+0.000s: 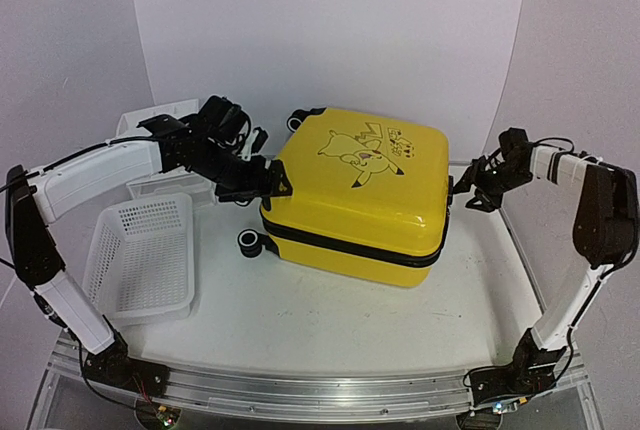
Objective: Open, take out, and arrange the luggage
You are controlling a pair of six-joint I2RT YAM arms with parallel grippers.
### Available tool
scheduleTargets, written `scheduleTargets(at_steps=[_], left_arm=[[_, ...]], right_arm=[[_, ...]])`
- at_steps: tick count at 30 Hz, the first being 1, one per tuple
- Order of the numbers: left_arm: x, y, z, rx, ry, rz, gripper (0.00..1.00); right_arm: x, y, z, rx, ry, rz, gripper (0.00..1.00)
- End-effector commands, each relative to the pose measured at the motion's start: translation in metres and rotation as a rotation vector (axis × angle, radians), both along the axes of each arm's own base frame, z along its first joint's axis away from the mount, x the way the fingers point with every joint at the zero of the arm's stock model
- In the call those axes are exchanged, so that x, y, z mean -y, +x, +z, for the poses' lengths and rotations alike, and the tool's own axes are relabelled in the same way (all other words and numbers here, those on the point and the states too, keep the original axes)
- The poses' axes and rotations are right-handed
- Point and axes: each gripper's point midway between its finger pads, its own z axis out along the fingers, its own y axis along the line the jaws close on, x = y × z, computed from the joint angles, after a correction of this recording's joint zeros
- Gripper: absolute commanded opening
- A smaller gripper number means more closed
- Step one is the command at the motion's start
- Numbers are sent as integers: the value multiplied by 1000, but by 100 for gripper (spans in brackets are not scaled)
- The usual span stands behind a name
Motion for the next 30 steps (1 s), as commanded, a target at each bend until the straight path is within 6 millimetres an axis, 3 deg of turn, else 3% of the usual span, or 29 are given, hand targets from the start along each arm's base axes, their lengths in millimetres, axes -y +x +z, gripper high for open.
scheduleTargets(at_steps=[1,9,14,20,23,26,30], left_arm=[[9,-8,19,18,-99,-8,97],[21,-16,9,-19,-145,-17,93],[22,-12,5,-18,-143,-4,94],[25,0,-4,-12,-124,26,96],[29,6,-7,-6,-115,31,96],[34,14,-9,4,-104,34,96],[38,29,-11,33,-79,43,96]], right_arm=[[-4,26,-8,54,107,-27,57],[-1,40,-27,38,112,-36,48],[-25,48,-34,60,248,48,45],[-28,26,-54,46,191,51,42],[-42,13,-61,33,177,100,37],[-60,-7,-74,-4,159,152,28],[-51,-41,-86,-69,106,99,14]])
